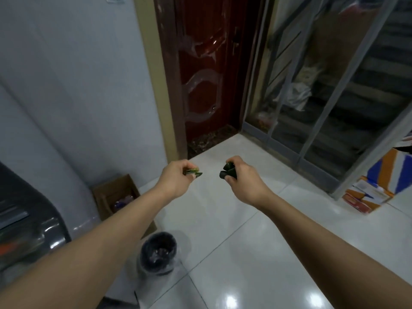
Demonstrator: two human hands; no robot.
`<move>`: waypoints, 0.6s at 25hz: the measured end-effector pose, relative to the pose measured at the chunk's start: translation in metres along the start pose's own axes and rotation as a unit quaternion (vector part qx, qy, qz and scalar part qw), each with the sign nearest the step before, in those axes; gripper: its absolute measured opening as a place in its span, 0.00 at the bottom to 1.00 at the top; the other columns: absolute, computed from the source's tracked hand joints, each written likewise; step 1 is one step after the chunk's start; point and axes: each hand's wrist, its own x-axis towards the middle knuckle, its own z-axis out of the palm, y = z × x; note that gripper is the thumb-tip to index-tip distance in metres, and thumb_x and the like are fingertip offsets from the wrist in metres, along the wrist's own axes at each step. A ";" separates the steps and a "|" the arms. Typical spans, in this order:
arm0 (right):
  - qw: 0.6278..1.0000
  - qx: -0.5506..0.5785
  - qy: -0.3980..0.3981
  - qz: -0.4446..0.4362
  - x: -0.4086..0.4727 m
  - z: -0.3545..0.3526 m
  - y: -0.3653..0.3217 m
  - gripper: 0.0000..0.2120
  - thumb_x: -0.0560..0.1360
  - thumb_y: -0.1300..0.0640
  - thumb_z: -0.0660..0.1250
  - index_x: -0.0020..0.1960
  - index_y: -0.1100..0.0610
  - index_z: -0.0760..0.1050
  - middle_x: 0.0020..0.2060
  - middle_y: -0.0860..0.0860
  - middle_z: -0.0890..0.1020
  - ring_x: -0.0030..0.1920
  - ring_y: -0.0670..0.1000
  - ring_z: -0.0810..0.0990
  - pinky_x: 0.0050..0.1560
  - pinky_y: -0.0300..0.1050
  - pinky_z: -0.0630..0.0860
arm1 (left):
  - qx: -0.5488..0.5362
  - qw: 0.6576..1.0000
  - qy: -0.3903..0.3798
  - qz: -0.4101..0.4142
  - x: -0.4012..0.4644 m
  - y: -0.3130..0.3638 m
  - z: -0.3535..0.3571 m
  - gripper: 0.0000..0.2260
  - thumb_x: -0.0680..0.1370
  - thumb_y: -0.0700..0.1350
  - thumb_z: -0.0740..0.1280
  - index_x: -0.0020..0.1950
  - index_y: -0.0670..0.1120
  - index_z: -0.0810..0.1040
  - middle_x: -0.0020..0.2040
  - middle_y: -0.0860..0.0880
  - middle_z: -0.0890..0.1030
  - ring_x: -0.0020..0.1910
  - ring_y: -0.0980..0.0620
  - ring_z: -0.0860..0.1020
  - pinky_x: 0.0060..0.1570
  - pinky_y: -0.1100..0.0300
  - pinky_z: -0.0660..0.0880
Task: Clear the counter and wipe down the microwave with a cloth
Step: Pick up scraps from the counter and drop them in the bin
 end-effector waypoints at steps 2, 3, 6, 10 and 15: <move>0.999 0.000 -0.028 -0.022 0.028 0.005 0.004 0.15 0.78 0.60 0.62 0.64 0.57 0.66 0.57 0.55 0.75 0.48 0.49 0.71 0.47 0.42 0.68 | -0.004 0.999 0.022 -0.030 0.014 -0.006 0.000 0.05 0.77 0.39 0.66 0.51 0.45 0.80 0.52 0.45 0.81 0.51 0.47 0.78 0.50 0.59 0.74; 0.999 0.001 -0.040 -0.033 0.041 0.006 0.005 0.15 0.78 0.60 0.62 0.64 0.57 0.66 0.57 0.55 0.75 0.48 0.48 0.70 0.47 0.41 0.68 | -0.007 0.998 0.034 -0.043 0.019 -0.008 0.000 0.05 0.77 0.39 0.66 0.50 0.45 0.80 0.52 0.45 0.82 0.52 0.47 0.78 0.53 0.57 0.75; 0.992 -0.001 -0.091 -0.085 0.081 0.008 0.012 0.16 0.78 0.60 0.62 0.64 0.57 0.66 0.57 0.55 0.76 0.48 0.48 0.70 0.47 0.41 0.68 | -0.029 0.991 0.092 -0.089 0.031 -0.009 0.005 0.05 0.77 0.38 0.66 0.47 0.46 0.79 0.51 0.44 0.82 0.53 0.46 0.79 0.56 0.54 0.75; 0.973 -0.008 -0.161 -0.163 0.122 0.005 0.025 0.14 0.78 0.61 0.62 0.63 0.58 0.68 0.54 0.54 0.76 0.46 0.48 0.70 0.45 0.41 0.67 | -0.054 0.968 0.178 -0.167 0.033 -0.006 0.026 0.05 0.76 0.36 0.66 0.49 0.43 0.80 0.53 0.43 0.82 0.54 0.45 0.79 0.60 0.52 0.74; 0.941 -0.015 -0.243 -0.234 0.150 0.011 0.037 0.14 0.78 0.60 0.62 0.62 0.58 0.67 0.54 0.55 0.76 0.47 0.51 0.71 0.45 0.42 0.67 | -0.089 0.930 0.257 -0.246 0.015 0.001 0.054 0.06 0.76 0.34 0.65 0.51 0.39 0.79 0.55 0.40 0.80 0.57 0.43 0.77 0.62 0.52 0.73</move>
